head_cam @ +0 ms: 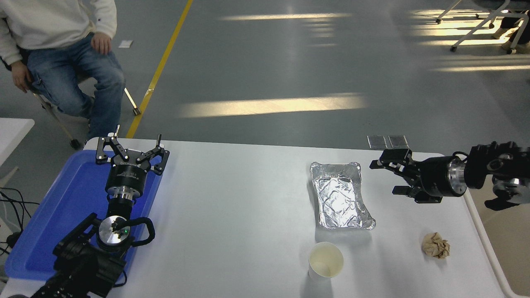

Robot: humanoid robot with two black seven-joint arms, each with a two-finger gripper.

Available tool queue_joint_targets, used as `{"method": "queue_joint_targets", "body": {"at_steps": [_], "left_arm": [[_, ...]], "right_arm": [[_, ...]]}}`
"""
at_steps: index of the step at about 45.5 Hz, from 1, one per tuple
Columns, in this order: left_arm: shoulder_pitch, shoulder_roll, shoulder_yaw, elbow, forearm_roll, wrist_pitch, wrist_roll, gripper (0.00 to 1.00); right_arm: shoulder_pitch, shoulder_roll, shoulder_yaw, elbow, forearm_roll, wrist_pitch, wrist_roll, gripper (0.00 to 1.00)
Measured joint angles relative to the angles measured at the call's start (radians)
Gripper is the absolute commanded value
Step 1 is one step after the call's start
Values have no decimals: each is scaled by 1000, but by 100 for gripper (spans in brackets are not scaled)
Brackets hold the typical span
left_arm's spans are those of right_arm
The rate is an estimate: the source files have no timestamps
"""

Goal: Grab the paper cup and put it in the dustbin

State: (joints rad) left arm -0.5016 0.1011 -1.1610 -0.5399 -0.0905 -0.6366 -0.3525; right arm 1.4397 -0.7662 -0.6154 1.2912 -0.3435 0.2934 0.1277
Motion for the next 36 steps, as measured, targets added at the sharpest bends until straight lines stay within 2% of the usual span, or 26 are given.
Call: {"method": "queue_joint_targets", "body": {"at_steps": [14, 36], "left_arm": [[0, 1, 0, 0, 0, 0, -2, 100], [0, 2, 0, 0, -1, 0, -3, 100]], "right_arm": [[197, 34, -215, 98, -33, -14, 2, 100], [412, 147, -414, 227, 4, -8, 9, 100]]}}
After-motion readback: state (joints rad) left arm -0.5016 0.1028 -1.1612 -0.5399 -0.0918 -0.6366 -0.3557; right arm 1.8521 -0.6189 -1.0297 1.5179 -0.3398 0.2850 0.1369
